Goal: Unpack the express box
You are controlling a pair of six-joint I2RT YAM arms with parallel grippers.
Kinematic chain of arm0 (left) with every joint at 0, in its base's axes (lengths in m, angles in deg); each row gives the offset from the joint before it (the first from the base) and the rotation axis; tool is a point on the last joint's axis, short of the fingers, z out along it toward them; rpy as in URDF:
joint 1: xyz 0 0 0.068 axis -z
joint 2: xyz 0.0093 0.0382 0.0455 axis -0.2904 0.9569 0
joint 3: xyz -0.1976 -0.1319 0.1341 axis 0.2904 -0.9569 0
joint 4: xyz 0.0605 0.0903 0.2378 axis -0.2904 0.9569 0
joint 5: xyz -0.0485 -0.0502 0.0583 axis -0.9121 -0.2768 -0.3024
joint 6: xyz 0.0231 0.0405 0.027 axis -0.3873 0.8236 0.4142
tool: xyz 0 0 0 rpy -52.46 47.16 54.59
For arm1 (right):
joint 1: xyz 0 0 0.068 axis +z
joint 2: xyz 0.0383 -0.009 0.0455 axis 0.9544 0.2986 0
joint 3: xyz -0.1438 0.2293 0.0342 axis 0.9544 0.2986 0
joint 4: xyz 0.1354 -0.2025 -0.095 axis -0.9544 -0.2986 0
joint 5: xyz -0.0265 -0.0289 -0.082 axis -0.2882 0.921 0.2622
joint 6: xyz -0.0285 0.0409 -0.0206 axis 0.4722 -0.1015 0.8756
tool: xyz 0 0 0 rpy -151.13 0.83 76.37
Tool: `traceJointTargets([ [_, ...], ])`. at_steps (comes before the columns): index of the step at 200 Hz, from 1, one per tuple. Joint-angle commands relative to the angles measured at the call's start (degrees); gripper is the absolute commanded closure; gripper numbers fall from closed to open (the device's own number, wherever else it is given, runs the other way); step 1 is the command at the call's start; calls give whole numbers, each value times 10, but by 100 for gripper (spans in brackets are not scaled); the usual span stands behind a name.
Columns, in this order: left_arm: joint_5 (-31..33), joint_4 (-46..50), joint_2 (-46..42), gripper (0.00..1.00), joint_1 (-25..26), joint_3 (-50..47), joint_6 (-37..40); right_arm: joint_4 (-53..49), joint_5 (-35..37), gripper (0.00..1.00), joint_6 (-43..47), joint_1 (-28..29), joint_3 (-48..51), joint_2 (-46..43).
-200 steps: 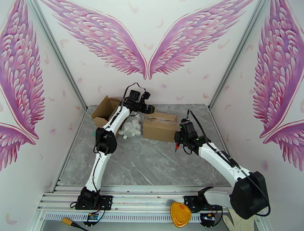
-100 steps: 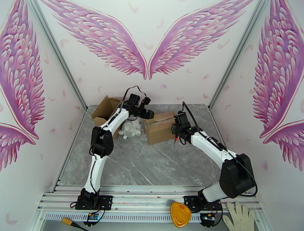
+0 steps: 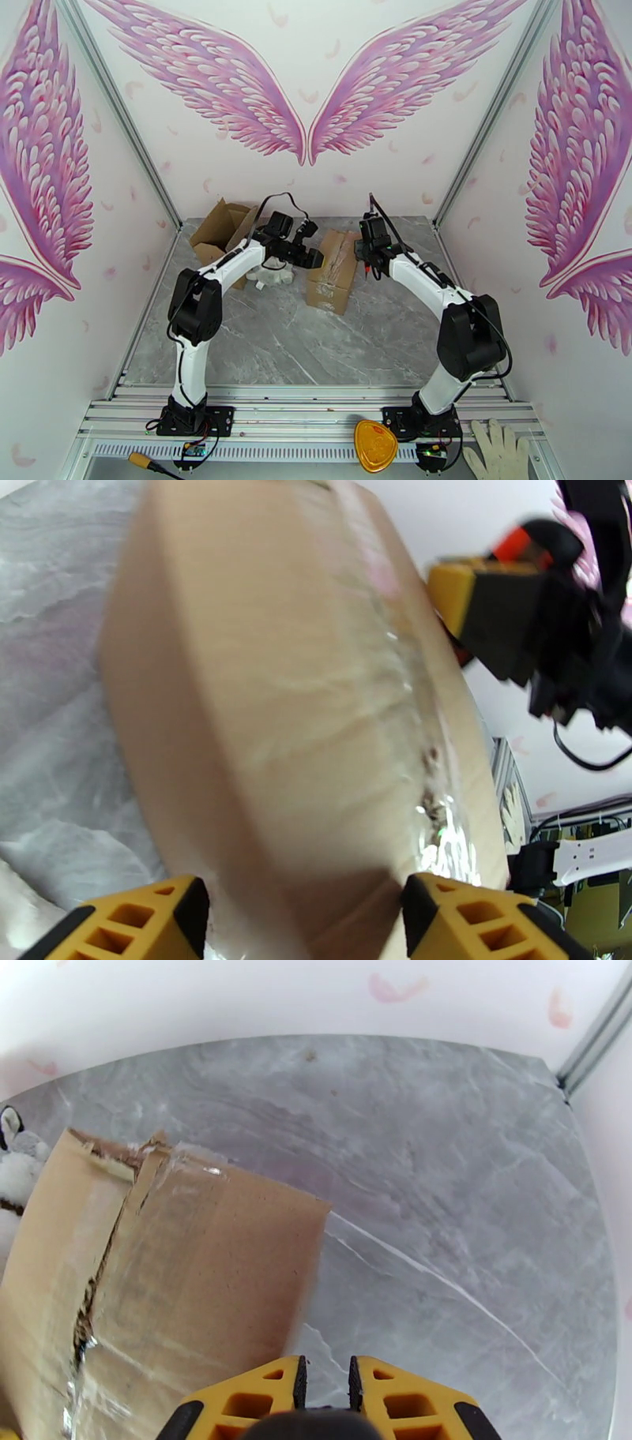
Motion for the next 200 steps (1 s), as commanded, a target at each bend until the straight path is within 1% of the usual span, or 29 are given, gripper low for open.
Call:
traceJointTargets([
  [1, -18, -20, -39, 30, 15, -29, -6, 22, -49, 100, 22, 1, -44, 25],
  [21, -28, -23, -42, 30, 26, -33, -7, 31, -94, 100, 26, 2, -56, 41],
  [42, -31, -28, -50, 30, 37, -36, -9, 30, -123, 100, 28, 2, -73, 56],
  [74, -34, -18, -62, 29, 47, -44, 8, 41, -171, 100, 46, 2, -89, 68],
  [105, -1, 12, -80, 27, 56, -54, 37, 29, -196, 100, 61, 2, -119, 95],
  [122, 17, 24, -91, 26, 58, -60, 48, 31, -235, 100, 71, 3, -133, 106],
  [128, 26, 28, -94, 26, 57, -63, 52, 29, -238, 100, 71, 4, -139, 110],
  [141, 48, 33, -104, 26, 57, -68, 59, 16, -216, 100, 68, 3, -155, 118],
  [156, 86, 27, -123, 24, 58, -82, 69, -3, -161, 100, 66, 3, -169, 120],
  [172, 154, -17, -167, 17, 61, -131, 88, -23, -101, 100, 59, -1, -182, 115],
  [186, 191, -69, -208, 12, 60, -181, 106, -26, -62, 100, 55, -5, -183, 101],
  [200, 217, -98, -234, 8, 59, -208, 125, -25, -24, 100, 49, -10, -180, 84],
])
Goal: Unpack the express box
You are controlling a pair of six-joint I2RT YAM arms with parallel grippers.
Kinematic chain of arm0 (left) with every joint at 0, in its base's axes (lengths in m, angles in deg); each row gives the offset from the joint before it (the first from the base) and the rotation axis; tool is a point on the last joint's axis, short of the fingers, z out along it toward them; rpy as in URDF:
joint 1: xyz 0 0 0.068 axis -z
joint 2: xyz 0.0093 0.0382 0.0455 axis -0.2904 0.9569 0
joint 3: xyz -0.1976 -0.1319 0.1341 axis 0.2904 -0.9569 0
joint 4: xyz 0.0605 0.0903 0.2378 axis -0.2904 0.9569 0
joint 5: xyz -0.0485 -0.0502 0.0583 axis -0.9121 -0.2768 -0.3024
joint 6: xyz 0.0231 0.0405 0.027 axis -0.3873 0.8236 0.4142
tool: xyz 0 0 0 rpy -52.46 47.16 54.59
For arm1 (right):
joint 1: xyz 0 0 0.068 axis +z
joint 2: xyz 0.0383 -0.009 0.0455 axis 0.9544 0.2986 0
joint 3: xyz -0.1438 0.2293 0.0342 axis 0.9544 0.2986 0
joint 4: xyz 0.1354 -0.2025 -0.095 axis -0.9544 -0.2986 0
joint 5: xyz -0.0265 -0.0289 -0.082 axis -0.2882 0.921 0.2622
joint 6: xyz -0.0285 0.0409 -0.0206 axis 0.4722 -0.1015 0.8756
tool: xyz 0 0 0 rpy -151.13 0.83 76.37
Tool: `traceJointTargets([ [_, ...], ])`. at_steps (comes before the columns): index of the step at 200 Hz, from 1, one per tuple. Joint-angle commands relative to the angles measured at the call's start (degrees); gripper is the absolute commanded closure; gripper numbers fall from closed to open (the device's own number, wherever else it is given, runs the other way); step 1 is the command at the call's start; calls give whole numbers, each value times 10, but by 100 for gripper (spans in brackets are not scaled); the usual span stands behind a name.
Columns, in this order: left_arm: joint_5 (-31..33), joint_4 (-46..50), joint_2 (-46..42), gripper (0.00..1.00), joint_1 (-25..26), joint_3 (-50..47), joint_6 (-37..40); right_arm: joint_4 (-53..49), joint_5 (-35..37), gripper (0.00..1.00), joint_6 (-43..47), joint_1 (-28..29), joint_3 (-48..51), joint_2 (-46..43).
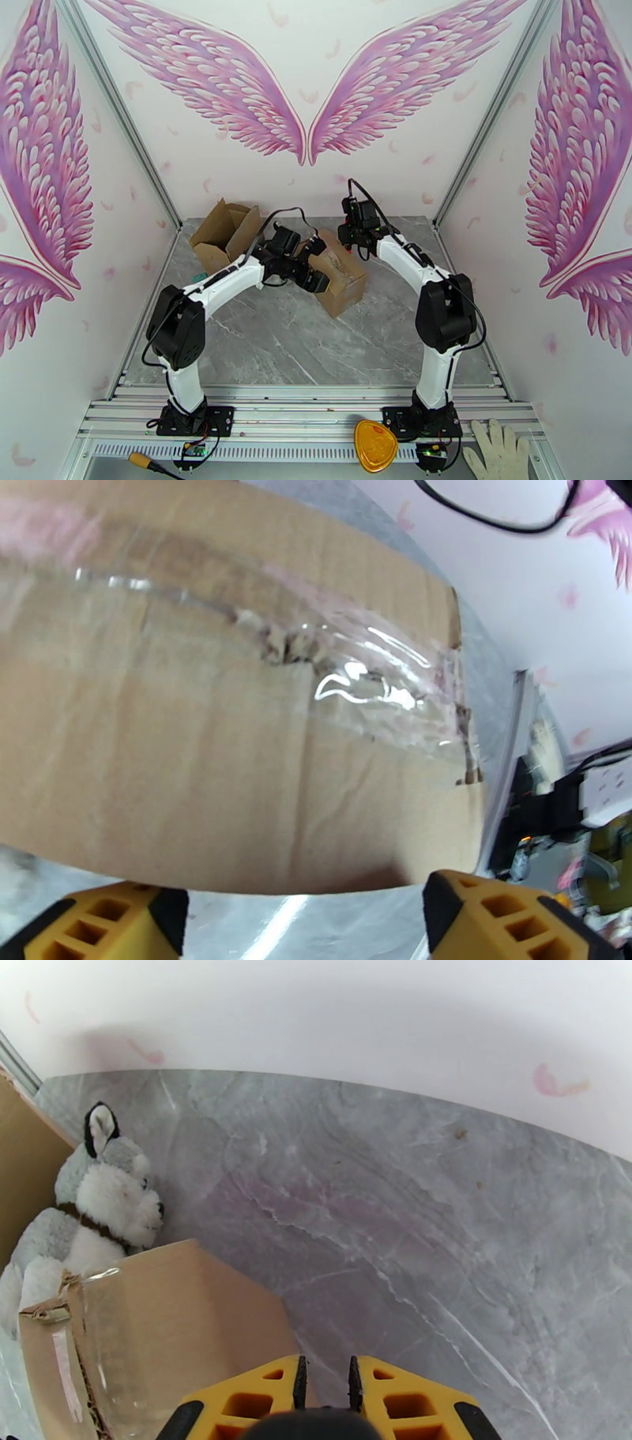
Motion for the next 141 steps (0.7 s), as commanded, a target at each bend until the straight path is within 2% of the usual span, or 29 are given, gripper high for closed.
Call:
traceJointTargets([
  [1, 83, -81, -72, 8, -1, -41, 48, -18, 88, 100, -15, -7, -18, -33],
  [22, 103, -90, -85, 2, -1, -45, 87, -21, 130, 100, -29, -15, -8, -60],
  [35, 106, -87, -88, 1, -1, -42, 121, -22, 143, 100, -40, -20, 5, -79],
  [60, 140, -93, -94, 1, -5, -42, 194, -34, 142, 100, -66, -32, 41, -122],
  [99, 153, -102, -71, 1, -29, 9, 239, -50, 113, 100, -114, -35, 158, -229],
  [116, 133, -87, -61, 1, -27, 20, 320, -54, 89, 100, -148, -35, 221, -288],
  [141, 95, -97, -78, 1, -24, -23, 482, -91, 71, 100, -197, -35, 292, -355],
])
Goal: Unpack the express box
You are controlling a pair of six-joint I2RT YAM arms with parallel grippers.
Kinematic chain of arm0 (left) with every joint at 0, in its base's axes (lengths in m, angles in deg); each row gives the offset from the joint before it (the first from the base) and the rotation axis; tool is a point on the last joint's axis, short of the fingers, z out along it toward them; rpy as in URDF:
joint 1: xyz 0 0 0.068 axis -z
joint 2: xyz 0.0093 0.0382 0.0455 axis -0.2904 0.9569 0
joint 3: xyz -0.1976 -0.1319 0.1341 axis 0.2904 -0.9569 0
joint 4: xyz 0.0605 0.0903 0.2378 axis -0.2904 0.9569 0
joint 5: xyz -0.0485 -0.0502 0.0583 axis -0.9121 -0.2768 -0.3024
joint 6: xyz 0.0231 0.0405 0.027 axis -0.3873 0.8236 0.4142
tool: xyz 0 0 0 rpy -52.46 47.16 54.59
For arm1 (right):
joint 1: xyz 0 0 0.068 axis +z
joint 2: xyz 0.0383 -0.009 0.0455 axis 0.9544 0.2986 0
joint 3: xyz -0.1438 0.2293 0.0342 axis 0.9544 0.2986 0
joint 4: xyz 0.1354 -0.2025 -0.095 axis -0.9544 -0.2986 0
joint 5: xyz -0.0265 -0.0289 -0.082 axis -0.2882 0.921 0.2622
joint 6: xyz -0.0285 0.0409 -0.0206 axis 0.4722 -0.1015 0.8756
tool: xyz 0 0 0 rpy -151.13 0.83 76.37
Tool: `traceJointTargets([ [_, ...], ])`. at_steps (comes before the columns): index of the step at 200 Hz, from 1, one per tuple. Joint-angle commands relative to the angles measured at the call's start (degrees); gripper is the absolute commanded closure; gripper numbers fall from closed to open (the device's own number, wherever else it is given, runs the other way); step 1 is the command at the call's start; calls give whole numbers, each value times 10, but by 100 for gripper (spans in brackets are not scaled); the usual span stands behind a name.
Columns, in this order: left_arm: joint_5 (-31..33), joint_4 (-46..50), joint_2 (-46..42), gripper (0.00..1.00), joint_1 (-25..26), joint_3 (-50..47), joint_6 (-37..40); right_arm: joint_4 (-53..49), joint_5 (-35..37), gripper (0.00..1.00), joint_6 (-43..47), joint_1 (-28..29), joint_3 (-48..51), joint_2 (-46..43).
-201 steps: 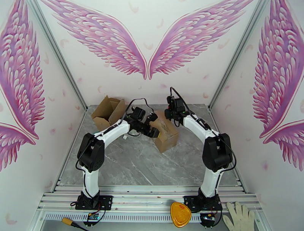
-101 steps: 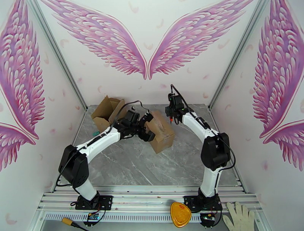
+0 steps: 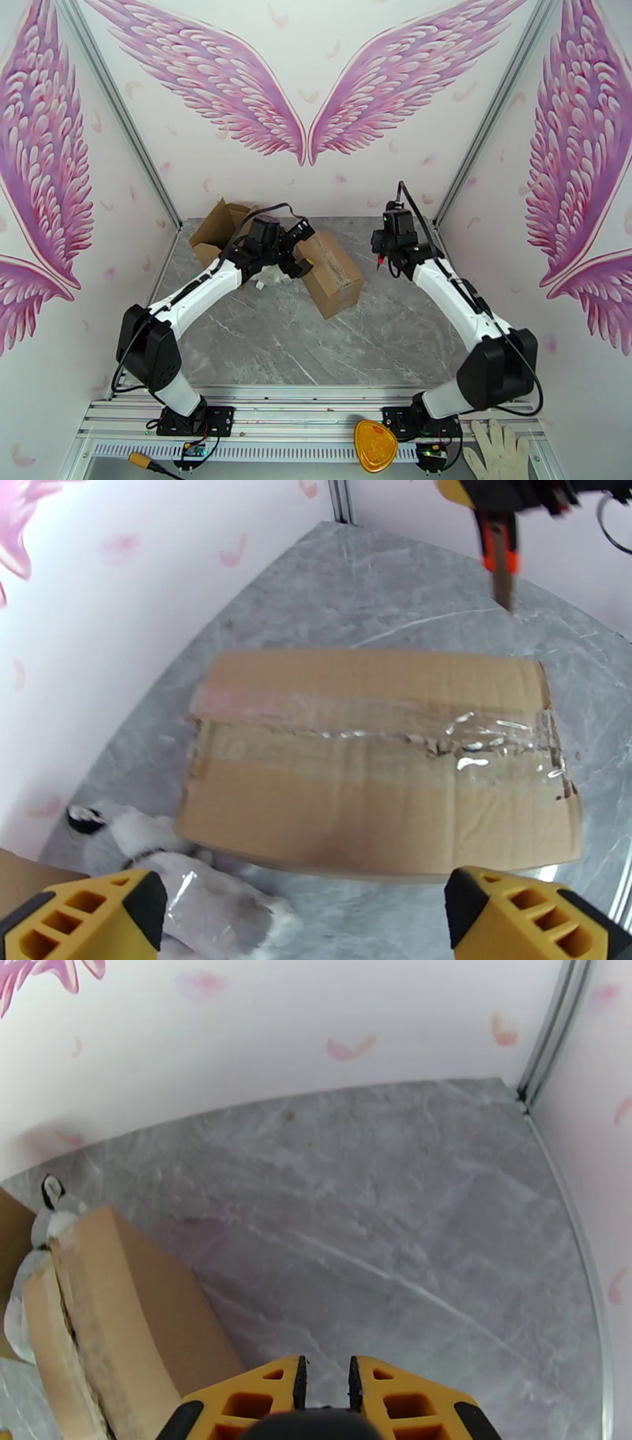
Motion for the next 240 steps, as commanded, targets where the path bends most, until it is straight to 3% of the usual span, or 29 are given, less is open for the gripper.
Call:
traceJointTargets([
  [1, -35, -3, -8, 1, 7, -21, 180, -39, -30, 100, -70, 2, 54, -60],
  [16, -22, -25, -9, 1, 7, -38, 237, -46, -55, 100, -101, 3, 99, -86],
  [38, -19, -26, 22, 1, -9, -9, 258, -27, -85, 100, -135, 9, 153, -98],
  [74, -97, -16, 82, 1, -46, 71, 179, 20, -86, 100, -157, 46, 185, -85],
  [99, -152, 59, 144, 1, -67, 149, 127, 46, -83, 100, -159, 64, 179, -68],
  [121, -190, 72, 167, 1, -75, 157, 97, 55, -79, 100, -153, 69, 167, -55],
  [149, -207, 55, 181, 1, -82, 144, 73, 52, -73, 100, -131, 70, 142, -33],
  [202, -209, 170, 244, 1, -90, 240, 64, 50, -60, 100, -96, 69, 106, -6],
  [240, -233, 185, 231, 1, -91, 211, 50, 57, -45, 100, -79, 60, 93, 6],
])
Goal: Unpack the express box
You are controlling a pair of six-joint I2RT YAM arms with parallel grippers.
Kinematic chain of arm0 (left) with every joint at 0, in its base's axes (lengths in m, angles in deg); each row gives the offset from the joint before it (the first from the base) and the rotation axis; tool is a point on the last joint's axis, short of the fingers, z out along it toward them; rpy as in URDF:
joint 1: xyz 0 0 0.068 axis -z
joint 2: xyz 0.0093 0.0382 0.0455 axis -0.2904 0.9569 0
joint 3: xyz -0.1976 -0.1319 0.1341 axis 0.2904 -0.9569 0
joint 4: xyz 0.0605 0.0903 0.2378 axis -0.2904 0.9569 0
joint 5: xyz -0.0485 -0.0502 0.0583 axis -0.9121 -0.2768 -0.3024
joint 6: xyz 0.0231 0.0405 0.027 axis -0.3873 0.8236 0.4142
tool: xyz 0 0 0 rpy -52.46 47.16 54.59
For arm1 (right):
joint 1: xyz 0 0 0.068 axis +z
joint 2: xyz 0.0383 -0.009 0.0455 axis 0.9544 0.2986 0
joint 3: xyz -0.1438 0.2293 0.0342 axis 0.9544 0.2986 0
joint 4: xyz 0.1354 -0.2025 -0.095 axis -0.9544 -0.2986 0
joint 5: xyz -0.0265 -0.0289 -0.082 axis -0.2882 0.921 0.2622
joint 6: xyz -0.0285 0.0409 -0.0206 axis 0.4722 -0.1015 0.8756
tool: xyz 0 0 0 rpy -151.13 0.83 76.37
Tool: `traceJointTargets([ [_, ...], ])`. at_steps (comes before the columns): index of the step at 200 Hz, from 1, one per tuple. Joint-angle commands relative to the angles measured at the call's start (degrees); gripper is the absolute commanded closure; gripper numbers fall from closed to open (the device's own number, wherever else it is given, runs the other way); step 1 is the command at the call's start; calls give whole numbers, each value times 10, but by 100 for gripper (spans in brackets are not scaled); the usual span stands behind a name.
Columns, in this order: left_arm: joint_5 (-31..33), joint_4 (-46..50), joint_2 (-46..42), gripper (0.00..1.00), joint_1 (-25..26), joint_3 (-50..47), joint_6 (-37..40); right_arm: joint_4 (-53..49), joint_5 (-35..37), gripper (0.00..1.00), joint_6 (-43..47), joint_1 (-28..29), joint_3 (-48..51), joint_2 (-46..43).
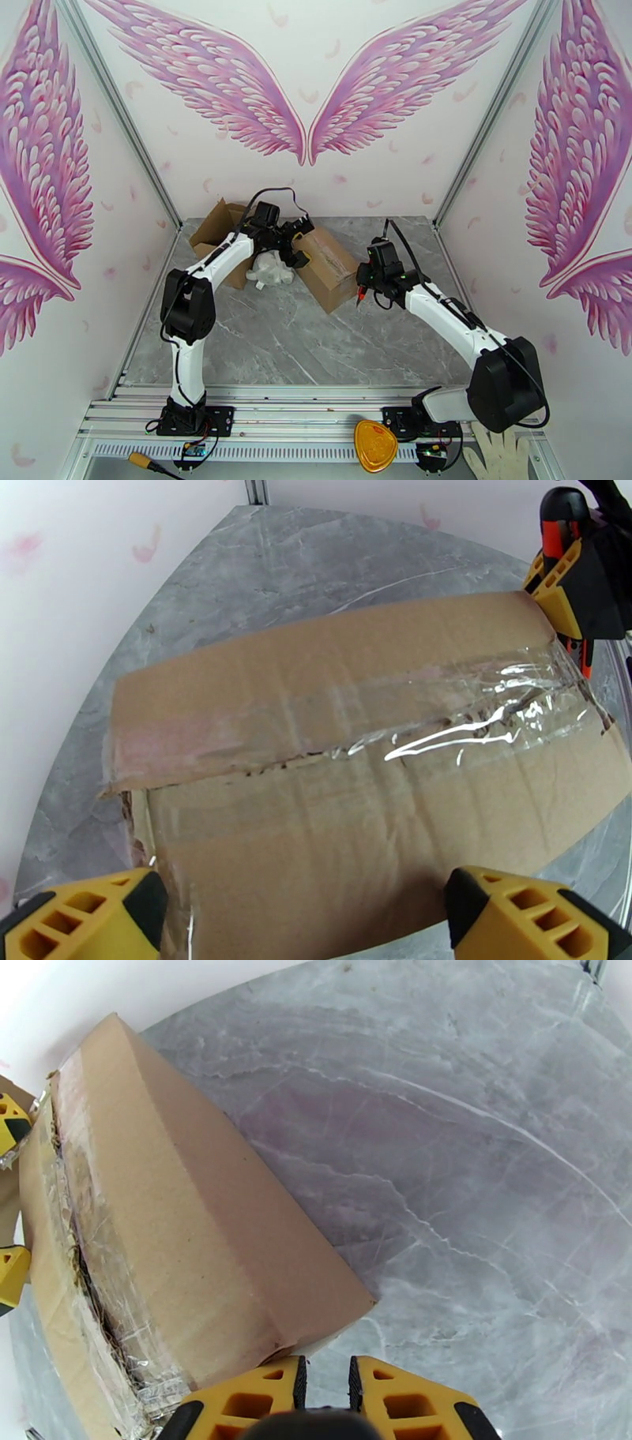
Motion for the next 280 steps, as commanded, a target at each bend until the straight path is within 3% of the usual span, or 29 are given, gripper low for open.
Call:
traceJointTargets([
  [1, -19, 47, -4, 1, -1, -13, -18, 21, 21, 100, 22, -5, -30, 14],
  [78, -14, -47, -148, 1, 32, -223, -68, 113, -72, 99, -20, -67, -50, 44],
  [107, 54, -69, -178, 1, 48, -247, -45, 83, -54, 100, -2, -69, -68, 45],
  [138, 127, -151, -222, 1, 65, -274, -7, 102, -20, 100, -36, -91, -8, -16],
  [175, 248, -186, -221, 1, 143, -262, 140, 222, -26, 100, -105, -120, 103, -111],
  [207, 253, -259, -220, 1, 161, -277, 176, 367, -29, 100, -157, -131, 196, -166],
  [280, 195, -242, -157, 1, 180, -222, 197, 594, -12, 100, -209, -142, 293, -162],
])
